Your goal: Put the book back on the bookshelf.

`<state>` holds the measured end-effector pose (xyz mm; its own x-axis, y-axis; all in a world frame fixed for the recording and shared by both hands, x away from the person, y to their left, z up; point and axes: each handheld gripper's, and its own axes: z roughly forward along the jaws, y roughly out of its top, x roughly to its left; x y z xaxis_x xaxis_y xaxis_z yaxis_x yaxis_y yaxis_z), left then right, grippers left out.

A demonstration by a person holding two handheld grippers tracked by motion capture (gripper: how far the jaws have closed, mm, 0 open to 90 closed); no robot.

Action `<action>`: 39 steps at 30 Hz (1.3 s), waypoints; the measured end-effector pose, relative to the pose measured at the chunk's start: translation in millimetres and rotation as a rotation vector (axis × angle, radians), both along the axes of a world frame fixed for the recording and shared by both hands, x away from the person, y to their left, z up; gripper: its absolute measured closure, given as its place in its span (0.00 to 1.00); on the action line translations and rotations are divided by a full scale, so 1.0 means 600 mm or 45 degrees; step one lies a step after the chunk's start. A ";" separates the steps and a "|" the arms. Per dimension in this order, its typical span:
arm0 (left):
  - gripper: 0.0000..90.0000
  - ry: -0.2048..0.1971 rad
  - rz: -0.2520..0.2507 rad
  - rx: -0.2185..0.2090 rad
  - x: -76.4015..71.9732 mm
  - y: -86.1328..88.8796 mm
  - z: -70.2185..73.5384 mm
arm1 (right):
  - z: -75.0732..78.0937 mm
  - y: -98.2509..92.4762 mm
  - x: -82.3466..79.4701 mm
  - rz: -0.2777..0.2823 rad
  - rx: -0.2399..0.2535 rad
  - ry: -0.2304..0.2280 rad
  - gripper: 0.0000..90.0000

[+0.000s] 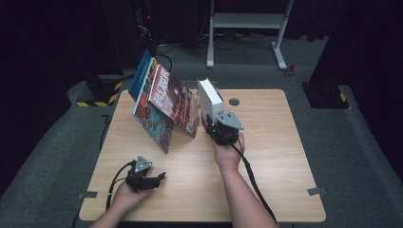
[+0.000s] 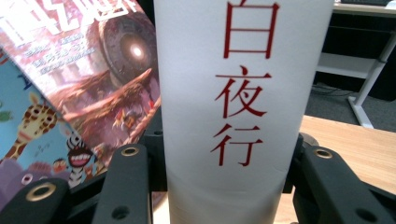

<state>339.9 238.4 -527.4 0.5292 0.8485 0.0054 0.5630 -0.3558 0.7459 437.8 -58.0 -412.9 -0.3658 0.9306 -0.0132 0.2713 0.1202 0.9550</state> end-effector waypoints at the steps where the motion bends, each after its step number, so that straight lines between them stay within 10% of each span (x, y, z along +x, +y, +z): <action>1: 0.32 0.000 0.000 0.000 0.000 0.000 0.000 | 0.001 0.002 0.004 -0.001 0.002 0.002 0.60; 22: 0.32 0.000 -0.004 0.005 0.000 0.001 0.000 | -0.017 0.017 0.062 -0.054 -0.017 -0.002 0.60; 39: 0.32 0.001 -0.001 0.001 -0.001 0.000 0.000 | -0.052 0.015 0.050 -0.057 -0.003 0.001 0.60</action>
<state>339.4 238.6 -527.4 0.5297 0.8482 0.0058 0.5631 -0.3568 0.7454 467.5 -49.1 -444.4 -0.3237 0.9460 -0.0153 0.2771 0.1102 0.9545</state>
